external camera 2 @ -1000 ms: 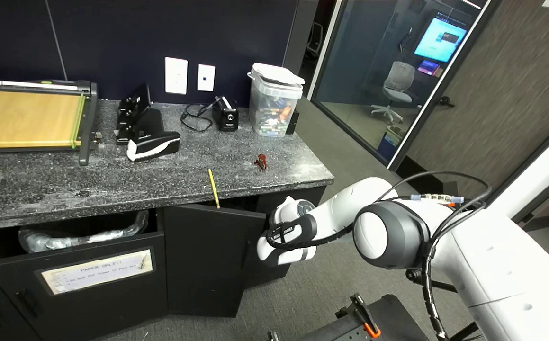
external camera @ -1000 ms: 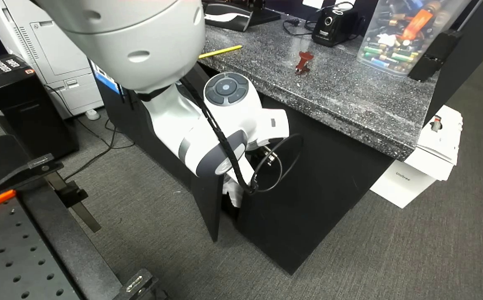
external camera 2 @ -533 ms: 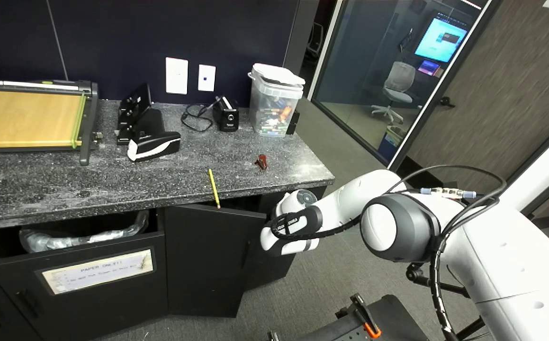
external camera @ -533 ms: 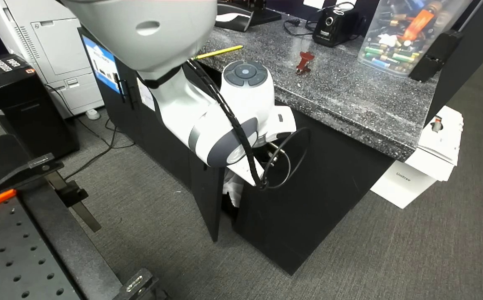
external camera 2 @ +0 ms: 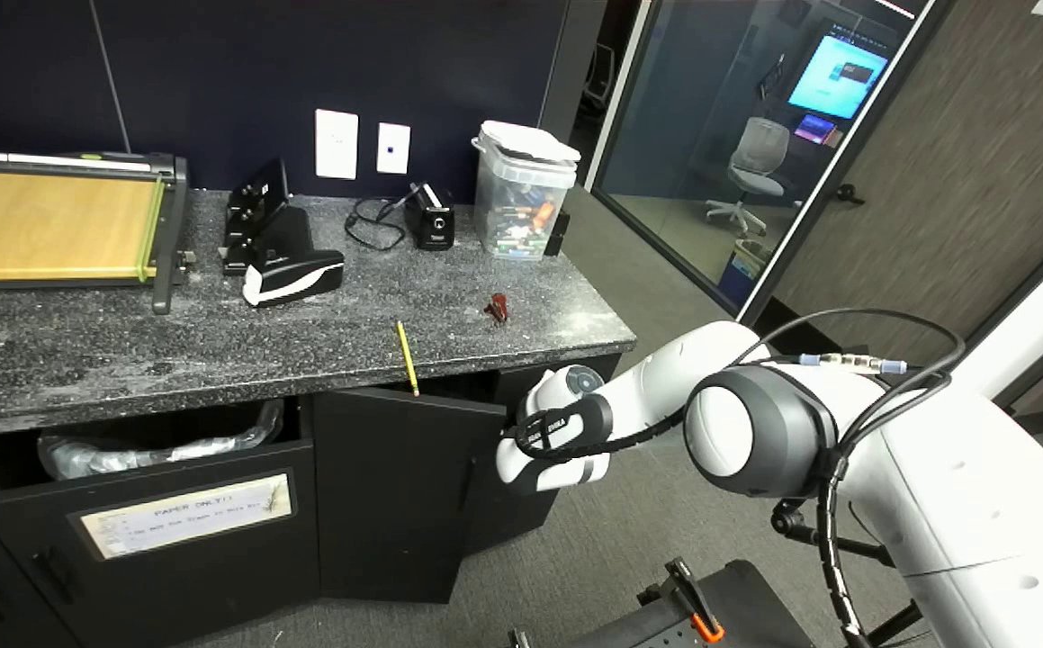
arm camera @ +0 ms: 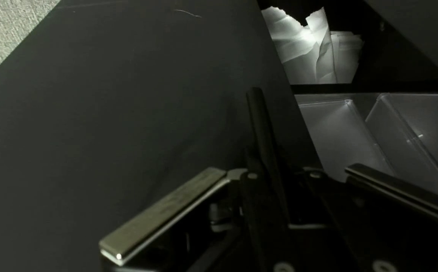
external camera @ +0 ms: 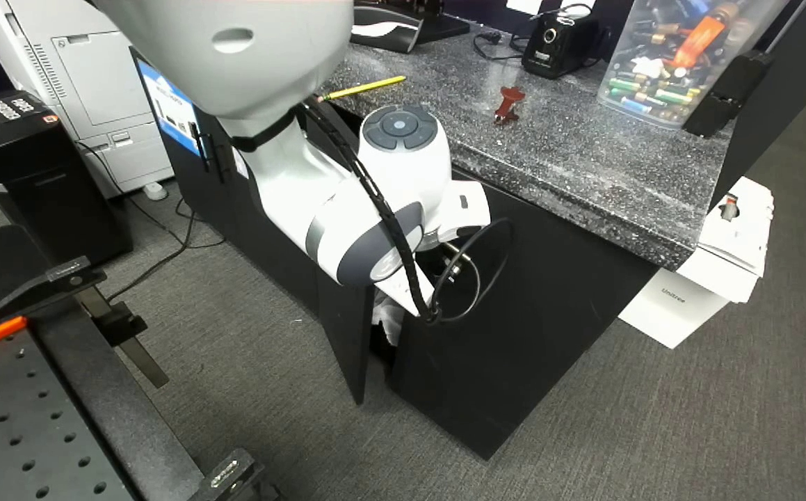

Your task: Open the bottom right cabinet door

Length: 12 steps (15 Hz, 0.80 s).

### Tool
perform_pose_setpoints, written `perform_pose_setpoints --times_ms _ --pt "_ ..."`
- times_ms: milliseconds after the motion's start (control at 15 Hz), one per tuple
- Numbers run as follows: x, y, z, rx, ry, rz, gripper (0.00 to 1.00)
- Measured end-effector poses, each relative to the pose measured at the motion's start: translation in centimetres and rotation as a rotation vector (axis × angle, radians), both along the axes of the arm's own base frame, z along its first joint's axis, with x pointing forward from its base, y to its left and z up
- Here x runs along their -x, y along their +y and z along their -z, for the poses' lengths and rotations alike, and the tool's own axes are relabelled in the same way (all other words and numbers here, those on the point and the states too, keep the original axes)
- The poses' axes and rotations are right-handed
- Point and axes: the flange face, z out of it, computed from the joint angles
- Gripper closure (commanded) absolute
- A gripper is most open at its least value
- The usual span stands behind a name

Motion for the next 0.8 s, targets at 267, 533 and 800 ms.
perform_pose_setpoints --times_ms 267,533,800 --pt "2.2 0.0 0.0 0.018 -0.004 0.06 0.96" --pt "3.6 -0.2 -0.1 0.022 0.001 0.116 0.96" --pt "4.3 -0.3 -0.2 0.019 0.007 0.161 0.96"
